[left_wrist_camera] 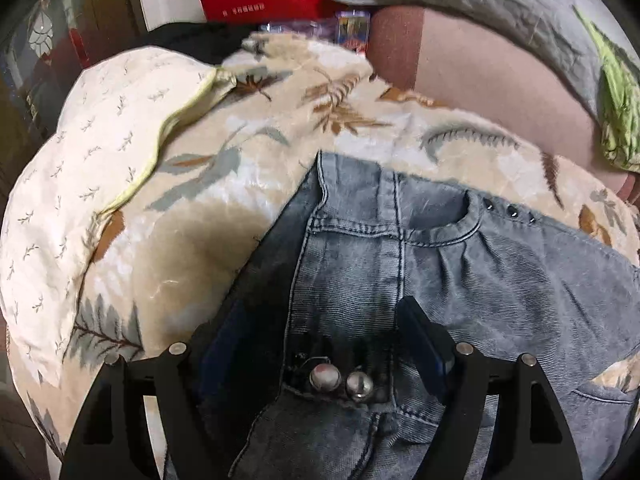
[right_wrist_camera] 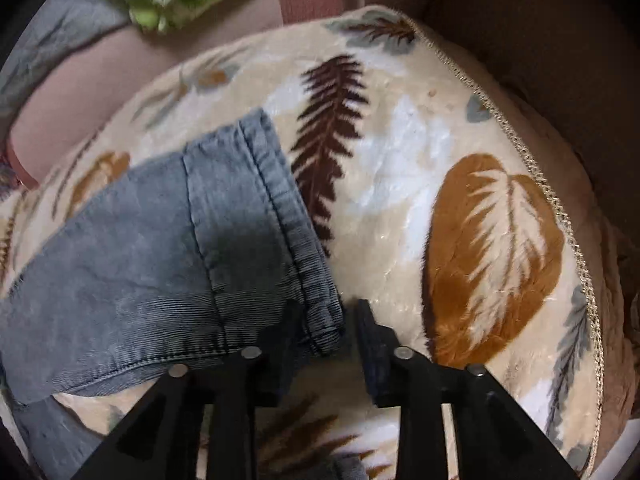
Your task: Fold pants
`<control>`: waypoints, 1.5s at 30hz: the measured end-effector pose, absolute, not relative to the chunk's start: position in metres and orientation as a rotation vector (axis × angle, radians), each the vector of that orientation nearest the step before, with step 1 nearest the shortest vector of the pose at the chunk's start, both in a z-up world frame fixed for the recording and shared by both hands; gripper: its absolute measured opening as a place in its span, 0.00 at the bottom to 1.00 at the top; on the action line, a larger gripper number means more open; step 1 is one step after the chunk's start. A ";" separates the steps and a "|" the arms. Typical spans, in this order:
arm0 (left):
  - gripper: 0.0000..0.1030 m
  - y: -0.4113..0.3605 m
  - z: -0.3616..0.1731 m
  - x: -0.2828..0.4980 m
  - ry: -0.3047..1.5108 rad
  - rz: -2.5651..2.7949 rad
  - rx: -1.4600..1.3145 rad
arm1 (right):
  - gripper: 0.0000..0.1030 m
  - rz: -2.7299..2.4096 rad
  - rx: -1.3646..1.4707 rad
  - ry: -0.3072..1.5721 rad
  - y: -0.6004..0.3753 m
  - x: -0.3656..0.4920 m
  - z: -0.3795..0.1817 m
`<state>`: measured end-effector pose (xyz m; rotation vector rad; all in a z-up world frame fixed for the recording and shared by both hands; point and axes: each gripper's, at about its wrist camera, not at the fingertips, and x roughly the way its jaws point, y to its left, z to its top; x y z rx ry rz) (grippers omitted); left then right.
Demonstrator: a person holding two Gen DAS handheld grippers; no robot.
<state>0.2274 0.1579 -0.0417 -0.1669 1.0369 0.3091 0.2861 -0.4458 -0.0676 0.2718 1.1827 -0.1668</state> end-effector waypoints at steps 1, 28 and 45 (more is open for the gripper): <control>0.77 0.158 -0.054 0.232 1.087 0.302 -0.166 | 0.56 -0.175 0.269 1.163 -0.447 0.285 -0.061; 0.86 0.221 -0.008 0.250 1.001 0.314 -0.351 | 0.63 -0.064 0.303 1.055 -0.434 0.317 -0.015; 0.51 0.231 -0.053 0.338 1.103 0.219 -0.449 | 0.40 -0.013 0.243 1.140 -0.428 0.408 -0.071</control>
